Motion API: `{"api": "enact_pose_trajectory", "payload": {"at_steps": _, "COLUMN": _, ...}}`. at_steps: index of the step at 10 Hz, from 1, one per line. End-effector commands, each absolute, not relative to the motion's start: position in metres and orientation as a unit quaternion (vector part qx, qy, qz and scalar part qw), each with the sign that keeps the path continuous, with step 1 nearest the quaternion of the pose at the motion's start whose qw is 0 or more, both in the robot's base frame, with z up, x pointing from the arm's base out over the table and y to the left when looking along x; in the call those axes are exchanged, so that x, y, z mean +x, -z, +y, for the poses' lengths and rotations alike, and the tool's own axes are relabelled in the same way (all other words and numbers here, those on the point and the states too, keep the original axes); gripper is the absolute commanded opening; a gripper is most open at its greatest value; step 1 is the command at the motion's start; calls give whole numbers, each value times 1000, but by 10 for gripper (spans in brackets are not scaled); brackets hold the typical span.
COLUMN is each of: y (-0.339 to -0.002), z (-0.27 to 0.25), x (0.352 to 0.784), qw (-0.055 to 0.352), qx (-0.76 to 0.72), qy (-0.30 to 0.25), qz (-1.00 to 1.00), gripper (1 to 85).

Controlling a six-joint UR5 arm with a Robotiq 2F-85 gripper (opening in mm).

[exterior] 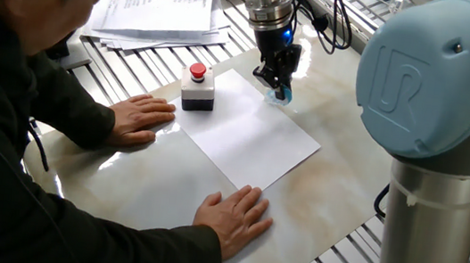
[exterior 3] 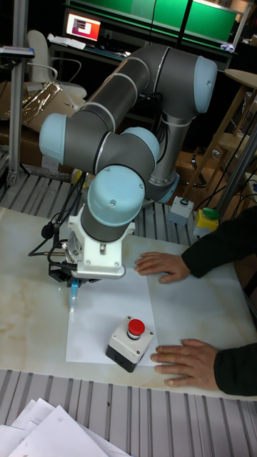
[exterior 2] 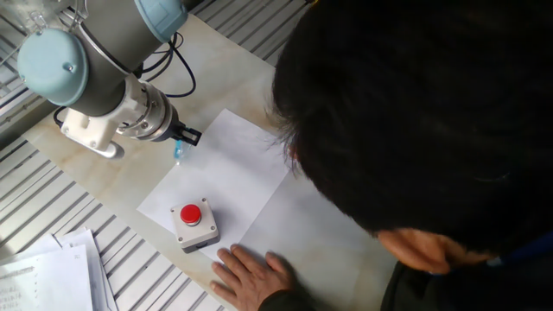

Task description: Use the correction tape on paper

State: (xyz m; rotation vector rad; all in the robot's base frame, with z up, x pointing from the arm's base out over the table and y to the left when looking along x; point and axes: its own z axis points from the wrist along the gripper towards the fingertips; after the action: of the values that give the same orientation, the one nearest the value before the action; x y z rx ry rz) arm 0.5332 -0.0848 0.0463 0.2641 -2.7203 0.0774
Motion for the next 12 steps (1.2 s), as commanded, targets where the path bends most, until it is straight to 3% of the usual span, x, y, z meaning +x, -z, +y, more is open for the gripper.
{"api": "enact_pose_trajectory", "payload": {"at_steps": 1, "y": -43, "z": -82, "x": 534, "qw": 201, "qx": 95, "qy": -22, "qz": -975, "gripper": 17}}
{"api": "enact_pose_trajectory", "payload": {"at_steps": 12, "y": -42, "z": -84, "x": 528, "qw": 203, "qx": 104, "qy": -18, "qz": -973, "gripper": 17}}
